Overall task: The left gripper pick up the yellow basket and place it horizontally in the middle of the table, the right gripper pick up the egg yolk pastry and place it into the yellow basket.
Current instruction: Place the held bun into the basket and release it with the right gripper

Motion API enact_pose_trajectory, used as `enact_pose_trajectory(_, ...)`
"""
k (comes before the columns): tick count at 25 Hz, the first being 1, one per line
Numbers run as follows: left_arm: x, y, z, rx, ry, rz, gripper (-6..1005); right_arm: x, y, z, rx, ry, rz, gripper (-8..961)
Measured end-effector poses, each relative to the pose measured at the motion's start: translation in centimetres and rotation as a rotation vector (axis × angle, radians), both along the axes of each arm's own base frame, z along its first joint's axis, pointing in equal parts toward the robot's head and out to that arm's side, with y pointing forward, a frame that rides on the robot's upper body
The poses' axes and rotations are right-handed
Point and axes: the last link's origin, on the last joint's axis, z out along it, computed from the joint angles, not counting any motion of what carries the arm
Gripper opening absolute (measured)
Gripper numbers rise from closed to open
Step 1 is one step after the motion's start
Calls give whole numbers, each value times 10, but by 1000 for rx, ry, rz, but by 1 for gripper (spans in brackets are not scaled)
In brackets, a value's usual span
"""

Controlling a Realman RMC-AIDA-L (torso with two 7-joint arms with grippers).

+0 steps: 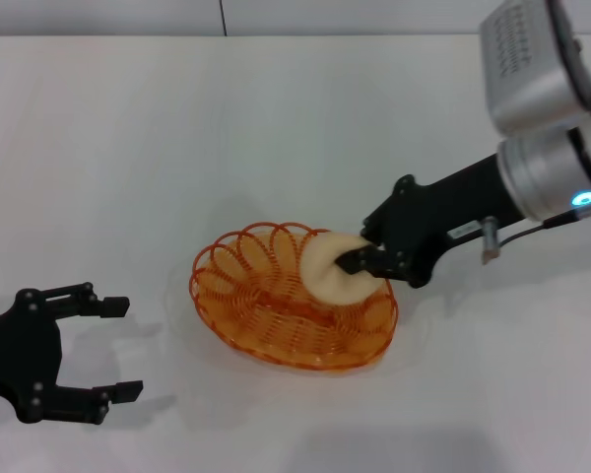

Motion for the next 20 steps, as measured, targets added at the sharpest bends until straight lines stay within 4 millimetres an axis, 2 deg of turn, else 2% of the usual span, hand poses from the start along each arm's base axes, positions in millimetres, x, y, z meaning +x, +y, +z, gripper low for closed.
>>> enact_pose_trajectory(11, 1, 3, 2, -3, 9, 1, 874, -2, -4, -29, -7, 54, -35, 49)
enact_pose_trajectory(17, 0, 4, 3, -1, 13, 4, 875, -2, -6, -28, -22, 112, -25, 200)
enact_pose_trajectory(20, 0, 5, 3, -1, 14, 4, 875, 0, -6, -27, -21, 111, -23, 341)
